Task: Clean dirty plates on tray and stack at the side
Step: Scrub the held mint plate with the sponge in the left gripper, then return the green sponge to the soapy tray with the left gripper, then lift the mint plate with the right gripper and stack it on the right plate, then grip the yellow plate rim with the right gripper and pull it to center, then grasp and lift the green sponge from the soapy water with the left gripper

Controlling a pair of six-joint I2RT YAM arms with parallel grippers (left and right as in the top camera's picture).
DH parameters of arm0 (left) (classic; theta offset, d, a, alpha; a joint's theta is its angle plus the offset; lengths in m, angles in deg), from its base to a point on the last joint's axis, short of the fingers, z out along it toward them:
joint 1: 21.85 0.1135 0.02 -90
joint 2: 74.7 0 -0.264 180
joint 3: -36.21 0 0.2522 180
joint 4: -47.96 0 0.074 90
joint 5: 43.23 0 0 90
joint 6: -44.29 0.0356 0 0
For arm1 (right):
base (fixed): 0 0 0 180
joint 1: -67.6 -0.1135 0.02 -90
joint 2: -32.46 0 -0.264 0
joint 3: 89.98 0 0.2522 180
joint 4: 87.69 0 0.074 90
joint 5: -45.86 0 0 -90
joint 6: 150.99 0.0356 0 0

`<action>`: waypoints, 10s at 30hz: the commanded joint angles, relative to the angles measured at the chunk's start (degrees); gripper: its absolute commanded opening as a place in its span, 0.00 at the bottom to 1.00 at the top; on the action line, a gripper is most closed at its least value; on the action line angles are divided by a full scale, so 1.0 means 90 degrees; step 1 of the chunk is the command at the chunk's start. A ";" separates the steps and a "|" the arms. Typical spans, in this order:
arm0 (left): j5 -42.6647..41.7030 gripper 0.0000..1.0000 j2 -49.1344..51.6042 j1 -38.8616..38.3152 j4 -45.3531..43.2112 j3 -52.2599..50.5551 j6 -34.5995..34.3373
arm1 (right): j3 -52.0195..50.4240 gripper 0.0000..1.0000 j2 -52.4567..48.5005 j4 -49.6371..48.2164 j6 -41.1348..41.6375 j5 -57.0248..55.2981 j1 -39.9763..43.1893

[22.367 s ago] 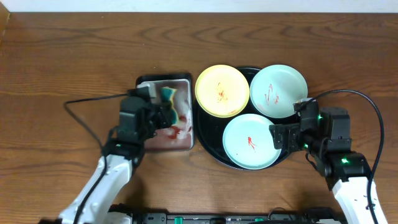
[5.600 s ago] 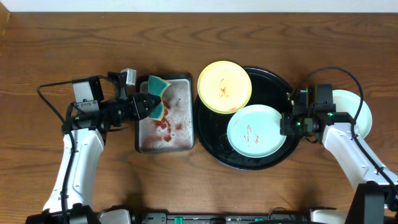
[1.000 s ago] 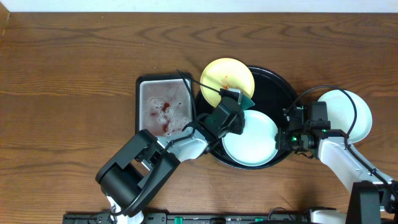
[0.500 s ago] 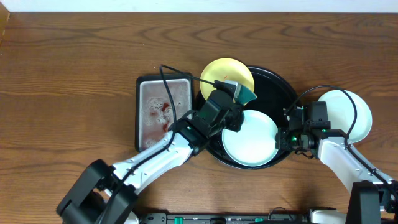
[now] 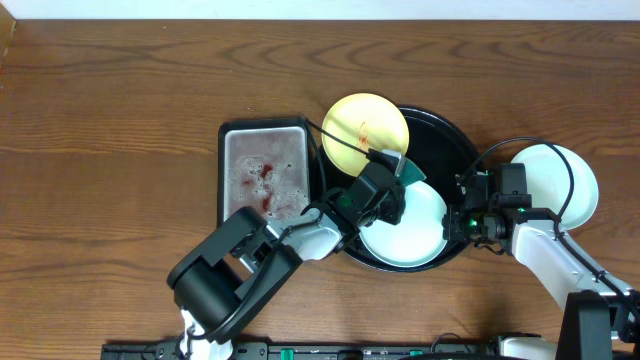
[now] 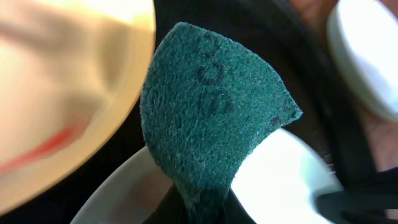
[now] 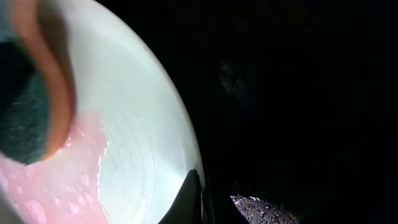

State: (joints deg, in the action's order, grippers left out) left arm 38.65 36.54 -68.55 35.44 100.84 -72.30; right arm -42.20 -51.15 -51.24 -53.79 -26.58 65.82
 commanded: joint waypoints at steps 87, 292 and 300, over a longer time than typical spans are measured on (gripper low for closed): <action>-0.0724 0.55 -0.2261 0.4539 0.5744 -0.0005 0.1858 | -0.0109 0.01 -0.0104 -0.0070 0.0007 -0.0087 -0.0104; -0.0046 0.07 -0.1513 0.4539 0.5540 -0.0007 0.1586 | 0.3075 0.01 -0.2115 0.2193 0.0010 -0.0301 -0.0772; -0.1090 0.07 -0.2021 0.4544 0.5632 -0.0002 0.1588 | 0.3075 0.01 -0.2115 0.2200 0.0005 -0.0304 -0.0772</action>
State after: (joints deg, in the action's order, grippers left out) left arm 35.07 20.85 -27.50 84.94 101.06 -57.89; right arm -14.27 -69.49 -31.41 -54.03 -29.40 59.18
